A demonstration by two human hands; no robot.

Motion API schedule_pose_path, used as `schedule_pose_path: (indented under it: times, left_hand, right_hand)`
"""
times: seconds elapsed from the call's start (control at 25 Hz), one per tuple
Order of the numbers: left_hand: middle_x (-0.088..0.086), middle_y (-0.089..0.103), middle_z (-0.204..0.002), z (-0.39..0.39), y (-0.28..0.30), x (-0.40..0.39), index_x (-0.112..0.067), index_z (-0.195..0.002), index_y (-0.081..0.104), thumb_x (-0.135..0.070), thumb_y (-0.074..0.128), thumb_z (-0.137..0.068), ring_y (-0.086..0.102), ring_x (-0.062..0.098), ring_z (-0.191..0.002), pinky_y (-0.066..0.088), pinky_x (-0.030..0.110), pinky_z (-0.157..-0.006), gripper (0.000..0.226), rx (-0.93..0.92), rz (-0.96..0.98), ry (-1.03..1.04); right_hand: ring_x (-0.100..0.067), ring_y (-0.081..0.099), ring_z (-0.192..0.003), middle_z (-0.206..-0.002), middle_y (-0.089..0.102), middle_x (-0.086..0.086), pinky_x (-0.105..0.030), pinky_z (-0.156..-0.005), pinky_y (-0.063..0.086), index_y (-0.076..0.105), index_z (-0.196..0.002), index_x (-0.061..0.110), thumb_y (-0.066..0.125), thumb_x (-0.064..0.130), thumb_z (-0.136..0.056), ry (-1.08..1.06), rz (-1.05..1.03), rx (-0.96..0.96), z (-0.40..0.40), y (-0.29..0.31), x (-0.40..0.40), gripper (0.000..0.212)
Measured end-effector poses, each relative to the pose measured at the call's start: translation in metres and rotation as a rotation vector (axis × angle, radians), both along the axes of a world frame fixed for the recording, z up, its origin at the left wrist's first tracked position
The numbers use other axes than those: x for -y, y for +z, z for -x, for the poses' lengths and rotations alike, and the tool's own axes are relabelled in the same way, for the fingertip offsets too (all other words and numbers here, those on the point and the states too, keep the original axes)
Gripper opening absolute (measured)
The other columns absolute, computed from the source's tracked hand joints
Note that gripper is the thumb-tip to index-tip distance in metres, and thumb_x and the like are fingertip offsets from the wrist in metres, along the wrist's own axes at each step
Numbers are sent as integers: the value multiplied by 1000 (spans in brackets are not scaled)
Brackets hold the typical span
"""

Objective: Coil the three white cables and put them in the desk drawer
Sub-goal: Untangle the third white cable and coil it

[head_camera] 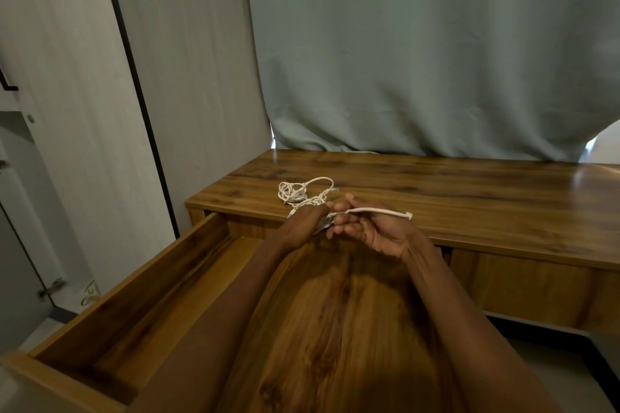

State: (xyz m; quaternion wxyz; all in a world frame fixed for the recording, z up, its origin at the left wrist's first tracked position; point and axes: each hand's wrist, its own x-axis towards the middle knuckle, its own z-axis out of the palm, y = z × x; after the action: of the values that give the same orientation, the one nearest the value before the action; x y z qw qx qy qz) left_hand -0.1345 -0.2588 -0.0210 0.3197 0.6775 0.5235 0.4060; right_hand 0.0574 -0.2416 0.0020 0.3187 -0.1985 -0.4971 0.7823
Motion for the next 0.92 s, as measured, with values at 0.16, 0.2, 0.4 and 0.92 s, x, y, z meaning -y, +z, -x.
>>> schedule_pose_path:
  times: [0.16, 0.2, 0.4, 0.92]
  left_hand:
    - [3, 54, -55, -6, 13, 9, -23, -72, 68, -40, 26, -102, 34, 12, -41, 26, 27, -46, 55, 161, 80, -200]
    - [1, 49, -50, -6, 14, 9, -21, -69, 68, -42, 29, -103, 30, 10, -38, 26, 25, -44, 56, 203, 115, -266]
    - [-5, 37, -41, 1, 14, 8, -12, -65, 55, -37, 53, -96, 27, 10, -36, 25, 30, -49, 40, 308, 199, -443]
    - [-8, 33, -34, 15, 20, 12, -15, -64, 47, -29, 53, -97, 32, 8, -32, 29, 26, -44, 37, 642, 218, -515]
  right_hand:
    - [-22, 74, -61, -103, 75, -24, -22, -52, 59, 79, -97, 1, 46, 28, -94, -33, 13, -196, 0, -8, -7, 42]
    - [-22, 74, -61, -104, 74, -25, -21, -52, 59, 79, -97, 2, 45, 24, -94, -48, 11, -243, -2, -8, -7, 41]
    - [-25, 74, -73, -118, 70, -25, -25, -61, 60, 70, -115, 0, 46, -1, -89, -88, -40, -391, -10, -8, -4, 35]
    - [-15, 55, -64, -88, 65, -1, -28, -58, 49, 73, -117, 18, 69, 38, -76, -248, -123, -466, -22, -18, -8, 46]
